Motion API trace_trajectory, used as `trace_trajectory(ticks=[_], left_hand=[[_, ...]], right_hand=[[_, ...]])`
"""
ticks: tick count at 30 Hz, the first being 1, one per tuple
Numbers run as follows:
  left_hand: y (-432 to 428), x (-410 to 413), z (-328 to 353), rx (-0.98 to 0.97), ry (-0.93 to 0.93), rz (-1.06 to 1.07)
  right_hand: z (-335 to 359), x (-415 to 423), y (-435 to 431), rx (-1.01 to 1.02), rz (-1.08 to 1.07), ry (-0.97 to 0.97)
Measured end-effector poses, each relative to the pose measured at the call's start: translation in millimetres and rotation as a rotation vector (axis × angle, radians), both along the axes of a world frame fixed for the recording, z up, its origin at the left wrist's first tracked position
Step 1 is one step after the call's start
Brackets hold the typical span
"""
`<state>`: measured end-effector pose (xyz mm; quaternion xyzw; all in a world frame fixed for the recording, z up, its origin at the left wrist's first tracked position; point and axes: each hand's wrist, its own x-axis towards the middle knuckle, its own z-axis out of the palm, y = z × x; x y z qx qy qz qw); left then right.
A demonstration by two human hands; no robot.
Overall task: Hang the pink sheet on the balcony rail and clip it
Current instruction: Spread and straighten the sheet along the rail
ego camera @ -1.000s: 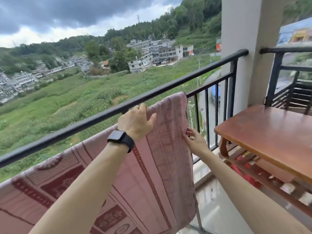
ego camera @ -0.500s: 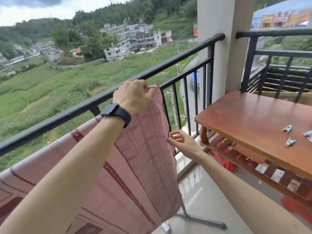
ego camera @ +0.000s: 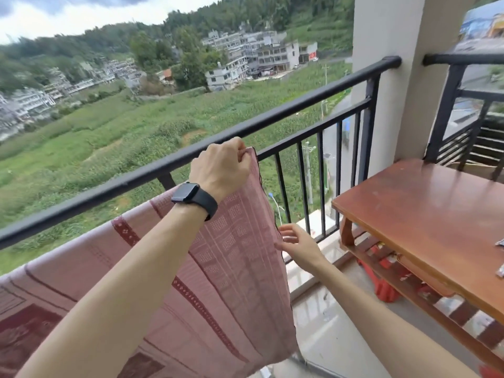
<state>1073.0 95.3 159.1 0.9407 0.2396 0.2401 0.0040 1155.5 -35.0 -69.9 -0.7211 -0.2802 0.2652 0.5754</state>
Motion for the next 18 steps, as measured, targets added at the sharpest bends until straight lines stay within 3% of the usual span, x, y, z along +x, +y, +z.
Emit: trace_trajectory(ticks=[4,9,13,18], left_hand=[[-5.3,1.6,6.3,-0.084,-0.011,0.001],[-5.0,7.7,8.2,-0.168,-0.061,0.000],[-5.5,9.7,16.2,-0.239,-0.066,-0.019],[-19.7,17.3,16.8,-0.152,0.022,-0.004]], right_hand=[[38.7,6.5,16.0,0.170,0.162,0.032],[74.8,22.3,34.3,0.284,0.189,-0.020],[90.9,36.4,33.2,0.274,0.191,-0.089],[104.6,46.3,13.0,0.187,0.193,-0.266]])
